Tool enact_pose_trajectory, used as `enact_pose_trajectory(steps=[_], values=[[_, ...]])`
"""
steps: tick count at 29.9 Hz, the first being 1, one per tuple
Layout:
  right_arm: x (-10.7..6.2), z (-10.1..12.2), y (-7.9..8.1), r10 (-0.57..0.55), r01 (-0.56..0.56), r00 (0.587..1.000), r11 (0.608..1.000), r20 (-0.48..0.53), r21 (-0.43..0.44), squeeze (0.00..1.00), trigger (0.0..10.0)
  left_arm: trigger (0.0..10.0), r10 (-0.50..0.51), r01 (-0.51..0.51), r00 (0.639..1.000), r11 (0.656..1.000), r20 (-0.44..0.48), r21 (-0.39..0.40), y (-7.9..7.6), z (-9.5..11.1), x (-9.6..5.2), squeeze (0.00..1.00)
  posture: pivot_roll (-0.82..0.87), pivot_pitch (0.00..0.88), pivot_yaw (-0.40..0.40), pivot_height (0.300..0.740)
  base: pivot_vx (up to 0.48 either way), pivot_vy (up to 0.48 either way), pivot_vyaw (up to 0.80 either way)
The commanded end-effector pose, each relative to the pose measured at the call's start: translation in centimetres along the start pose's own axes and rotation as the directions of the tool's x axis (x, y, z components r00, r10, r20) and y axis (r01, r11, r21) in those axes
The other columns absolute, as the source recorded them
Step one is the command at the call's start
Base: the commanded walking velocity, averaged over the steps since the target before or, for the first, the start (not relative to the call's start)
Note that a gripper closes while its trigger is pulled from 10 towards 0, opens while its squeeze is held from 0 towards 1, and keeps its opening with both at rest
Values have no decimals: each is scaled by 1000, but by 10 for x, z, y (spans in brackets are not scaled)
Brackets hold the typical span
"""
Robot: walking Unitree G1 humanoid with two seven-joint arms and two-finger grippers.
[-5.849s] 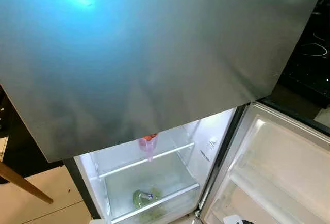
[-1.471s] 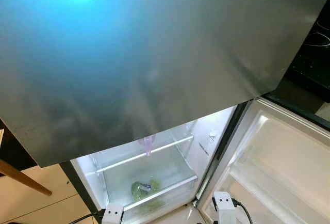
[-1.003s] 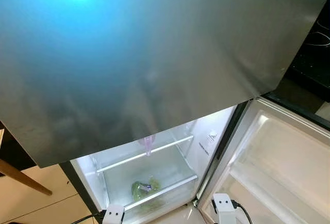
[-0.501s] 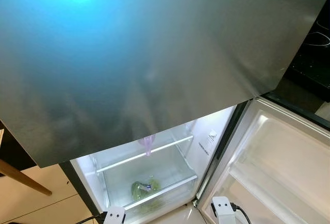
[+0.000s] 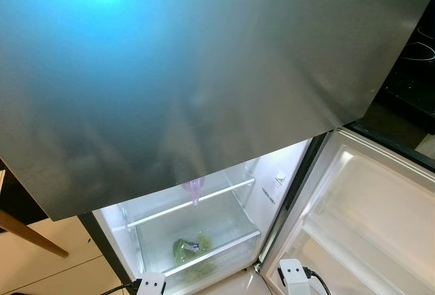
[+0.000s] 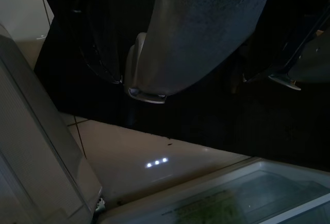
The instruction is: Restocking fridge
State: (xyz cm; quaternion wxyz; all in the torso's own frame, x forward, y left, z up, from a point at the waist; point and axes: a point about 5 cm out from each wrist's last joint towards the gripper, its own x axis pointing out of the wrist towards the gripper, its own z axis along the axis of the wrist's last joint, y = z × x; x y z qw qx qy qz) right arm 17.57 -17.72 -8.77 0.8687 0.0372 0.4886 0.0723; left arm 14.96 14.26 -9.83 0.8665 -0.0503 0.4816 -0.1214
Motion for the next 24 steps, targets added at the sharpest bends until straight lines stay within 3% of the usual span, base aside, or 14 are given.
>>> enact_pose_trajectory(steps=[1, 24], values=[[-1, -4, -2, -2, 2, 1000, 1000, -5, 6, 0, 10000, 10000, -16, 16, 1000, 1000, -22, -10, -6, -6, 1, 0, -34, 50, -40, 740, 0, 0, 0], [-1, -4, -3, -1, 1, 1000, 1000, -7, 1, 0, 10000, 10000, -12, 11, 999, 1000, -31, -16, -6, -8, 0, 0, -32, 50, -43, 740, 0, 0, 0]])
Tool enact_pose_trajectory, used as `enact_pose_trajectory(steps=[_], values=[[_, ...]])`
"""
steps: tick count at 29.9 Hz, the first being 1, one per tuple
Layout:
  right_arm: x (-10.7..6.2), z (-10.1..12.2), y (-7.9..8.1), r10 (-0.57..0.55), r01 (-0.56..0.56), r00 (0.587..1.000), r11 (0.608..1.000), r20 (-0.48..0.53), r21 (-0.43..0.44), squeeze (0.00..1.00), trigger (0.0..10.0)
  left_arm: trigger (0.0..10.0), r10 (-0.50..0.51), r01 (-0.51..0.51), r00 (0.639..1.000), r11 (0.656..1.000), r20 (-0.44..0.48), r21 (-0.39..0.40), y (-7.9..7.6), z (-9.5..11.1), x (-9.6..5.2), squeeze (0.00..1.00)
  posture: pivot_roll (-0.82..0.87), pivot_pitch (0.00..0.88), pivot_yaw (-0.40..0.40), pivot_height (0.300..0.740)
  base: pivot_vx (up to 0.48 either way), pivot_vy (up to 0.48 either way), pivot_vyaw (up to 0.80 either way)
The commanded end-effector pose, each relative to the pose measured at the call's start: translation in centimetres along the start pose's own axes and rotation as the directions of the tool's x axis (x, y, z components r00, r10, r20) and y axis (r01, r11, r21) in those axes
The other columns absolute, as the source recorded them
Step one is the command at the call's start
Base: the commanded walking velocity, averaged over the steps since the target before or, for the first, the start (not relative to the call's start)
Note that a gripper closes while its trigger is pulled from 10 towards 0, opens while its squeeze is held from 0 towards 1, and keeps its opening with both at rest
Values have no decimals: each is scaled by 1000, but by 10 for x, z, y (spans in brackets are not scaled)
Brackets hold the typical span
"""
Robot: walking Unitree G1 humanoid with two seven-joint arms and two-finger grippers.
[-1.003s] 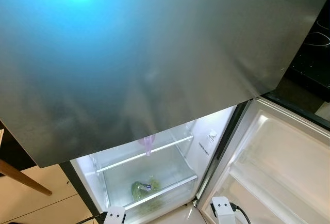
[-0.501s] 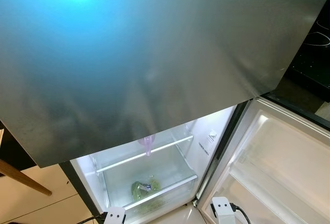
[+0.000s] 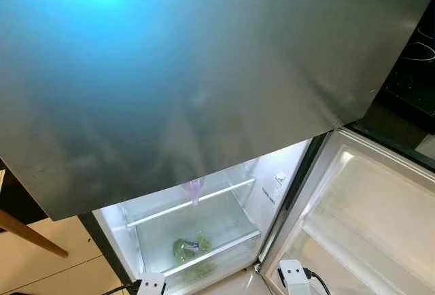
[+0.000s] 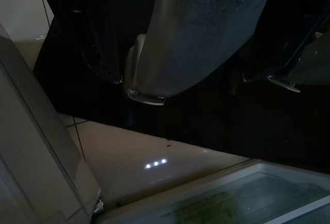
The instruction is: Restocking fridge
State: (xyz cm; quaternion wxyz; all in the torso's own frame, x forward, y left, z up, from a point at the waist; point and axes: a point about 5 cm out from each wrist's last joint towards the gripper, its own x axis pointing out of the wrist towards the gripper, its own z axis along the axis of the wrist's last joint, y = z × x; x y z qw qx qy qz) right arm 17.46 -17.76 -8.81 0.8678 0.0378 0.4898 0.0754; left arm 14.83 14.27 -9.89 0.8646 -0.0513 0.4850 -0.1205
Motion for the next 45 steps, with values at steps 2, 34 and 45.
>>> enact_pose_trajectory(steps=[2, 34, 45], values=[[-1, -3, -2, -7, 7, 1000, 1000, -3, 2, 0, 10000, 10000, -12, 12, 1000, 1000, -25, -12, -6, -6, 1, 0, -32, 50, -43, 740, 0, 0, 0], [-1, -4, -2, -3, 3, 1000, 1000, -8, 2, 0, 10000, 10000, -11, 11, 999, 1000, -39, -12, -6, -8, 0, 0, -30, 50, -42, 740, 0, 0, 0], [-1, -4, -1, -1, 1, 1000, 1000, -10, -4, 0, 10000, 10000, -10, 10, 999, 1000, -44, -11, -6, -9, 0, 0, -30, 49, -42, 740, 0, 0, 0]])
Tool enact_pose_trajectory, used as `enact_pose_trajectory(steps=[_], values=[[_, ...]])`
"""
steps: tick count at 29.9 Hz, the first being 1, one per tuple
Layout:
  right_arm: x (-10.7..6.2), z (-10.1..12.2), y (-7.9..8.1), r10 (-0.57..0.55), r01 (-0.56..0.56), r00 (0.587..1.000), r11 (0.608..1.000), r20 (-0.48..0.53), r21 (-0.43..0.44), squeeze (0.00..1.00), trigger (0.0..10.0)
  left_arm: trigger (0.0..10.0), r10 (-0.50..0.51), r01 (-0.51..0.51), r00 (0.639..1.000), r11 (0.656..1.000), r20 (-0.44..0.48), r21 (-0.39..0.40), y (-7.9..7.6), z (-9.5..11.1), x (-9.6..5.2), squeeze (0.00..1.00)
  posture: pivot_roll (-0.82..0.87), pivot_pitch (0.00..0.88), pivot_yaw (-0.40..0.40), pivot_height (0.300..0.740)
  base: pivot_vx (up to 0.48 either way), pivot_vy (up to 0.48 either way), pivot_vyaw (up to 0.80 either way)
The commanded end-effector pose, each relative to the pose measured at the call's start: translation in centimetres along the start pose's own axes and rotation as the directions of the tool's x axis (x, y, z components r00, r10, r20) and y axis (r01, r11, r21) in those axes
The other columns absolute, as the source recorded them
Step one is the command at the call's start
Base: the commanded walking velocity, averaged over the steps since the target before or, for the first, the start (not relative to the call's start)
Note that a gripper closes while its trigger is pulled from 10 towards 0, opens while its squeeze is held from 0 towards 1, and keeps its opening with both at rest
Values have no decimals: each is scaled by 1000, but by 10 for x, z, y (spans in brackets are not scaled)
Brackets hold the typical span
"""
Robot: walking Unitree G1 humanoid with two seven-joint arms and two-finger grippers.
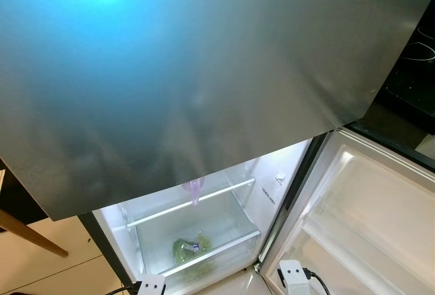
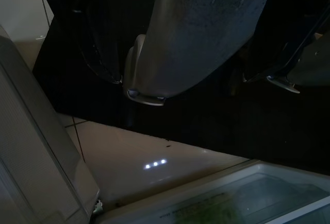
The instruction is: Restocking fridge
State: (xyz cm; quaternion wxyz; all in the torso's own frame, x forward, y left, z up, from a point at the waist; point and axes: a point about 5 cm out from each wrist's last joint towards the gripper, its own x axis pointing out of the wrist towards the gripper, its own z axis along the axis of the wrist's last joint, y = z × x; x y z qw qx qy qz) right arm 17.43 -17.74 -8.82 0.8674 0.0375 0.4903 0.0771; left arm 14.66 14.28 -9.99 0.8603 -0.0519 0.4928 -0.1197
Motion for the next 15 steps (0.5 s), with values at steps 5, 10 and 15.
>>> enact_pose_trajectory(steps=[5, 10, 15], values=[[-1, -4, -1, -5, 5, 1000, 1000, -8, 2, 0, 10000, 10000, -10, 10, 1000, 1000, -28, -8, -6, -7, 1, 0, -32, 51, -41, 740, 0, 0, 0], [-1, -4, -1, -5, 5, 1000, 1000, -8, 1, 0, 10000, 10000, -10, 10, 1000, 1000, -28, -9, -6, -7, 1, 0, -32, 53, -42, 740, 0, 0, 0], [-1, -4, -2, -6, 6, 1000, 1000, -9, 1, 0, 10000, 10000, -10, 10, 1000, 1000, -28, -9, -6, -7, 1, 0, -32, 53, -42, 740, 0, 0, 0]])
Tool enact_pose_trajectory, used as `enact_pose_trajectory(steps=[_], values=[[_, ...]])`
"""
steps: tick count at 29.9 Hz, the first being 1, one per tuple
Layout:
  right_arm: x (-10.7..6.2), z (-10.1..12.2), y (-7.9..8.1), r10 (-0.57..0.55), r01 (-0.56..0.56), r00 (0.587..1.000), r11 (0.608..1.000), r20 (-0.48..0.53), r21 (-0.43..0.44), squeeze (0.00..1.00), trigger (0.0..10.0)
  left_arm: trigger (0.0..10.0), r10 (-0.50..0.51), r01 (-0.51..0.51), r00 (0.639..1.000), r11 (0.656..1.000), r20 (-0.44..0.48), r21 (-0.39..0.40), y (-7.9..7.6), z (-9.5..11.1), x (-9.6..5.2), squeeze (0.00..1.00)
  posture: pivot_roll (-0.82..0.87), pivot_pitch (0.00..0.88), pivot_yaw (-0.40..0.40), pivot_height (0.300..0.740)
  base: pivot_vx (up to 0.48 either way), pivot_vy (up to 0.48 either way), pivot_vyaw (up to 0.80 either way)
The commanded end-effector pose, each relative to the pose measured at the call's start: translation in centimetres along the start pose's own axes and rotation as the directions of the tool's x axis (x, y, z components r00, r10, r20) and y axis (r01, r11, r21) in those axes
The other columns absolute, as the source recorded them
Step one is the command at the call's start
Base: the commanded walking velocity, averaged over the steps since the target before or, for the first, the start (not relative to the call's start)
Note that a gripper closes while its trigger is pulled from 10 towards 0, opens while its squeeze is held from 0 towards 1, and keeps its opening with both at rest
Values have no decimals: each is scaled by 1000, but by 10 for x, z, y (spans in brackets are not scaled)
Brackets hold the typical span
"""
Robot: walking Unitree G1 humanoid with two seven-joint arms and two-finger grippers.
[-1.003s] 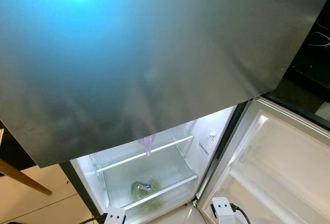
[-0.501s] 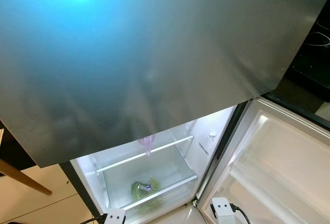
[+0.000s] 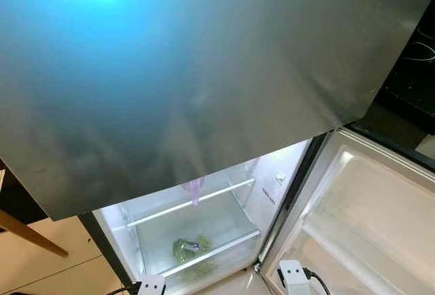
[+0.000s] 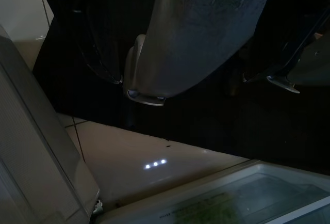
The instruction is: Restocking fridge
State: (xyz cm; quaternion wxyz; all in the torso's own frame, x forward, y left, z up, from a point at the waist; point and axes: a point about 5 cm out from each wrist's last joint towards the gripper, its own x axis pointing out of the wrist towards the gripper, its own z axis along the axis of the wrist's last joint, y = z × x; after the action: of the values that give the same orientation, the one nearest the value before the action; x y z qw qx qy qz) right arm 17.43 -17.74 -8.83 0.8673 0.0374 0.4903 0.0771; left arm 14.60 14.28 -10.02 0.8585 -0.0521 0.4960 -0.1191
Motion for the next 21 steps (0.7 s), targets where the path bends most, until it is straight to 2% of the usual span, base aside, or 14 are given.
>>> enact_pose_trajectory(steps=[1, 21], values=[[-1, -4, -2, -7, 7, 1000, 1000, -9, 1, 0, 10000, 10000, -11, 11, 1000, 1000, -21, -7, -6, -6, 1, 0, -32, 53, -42, 740, 0, 0, 0], [-1, -4, -3, -9, 9, 1000, 1000, -12, -4, 0, 10000, 10000, -10, 10, 1000, 1000, -22, -9, -8, -7, 1, 0, -34, 54, -46, 740, 0, 0, 0]])
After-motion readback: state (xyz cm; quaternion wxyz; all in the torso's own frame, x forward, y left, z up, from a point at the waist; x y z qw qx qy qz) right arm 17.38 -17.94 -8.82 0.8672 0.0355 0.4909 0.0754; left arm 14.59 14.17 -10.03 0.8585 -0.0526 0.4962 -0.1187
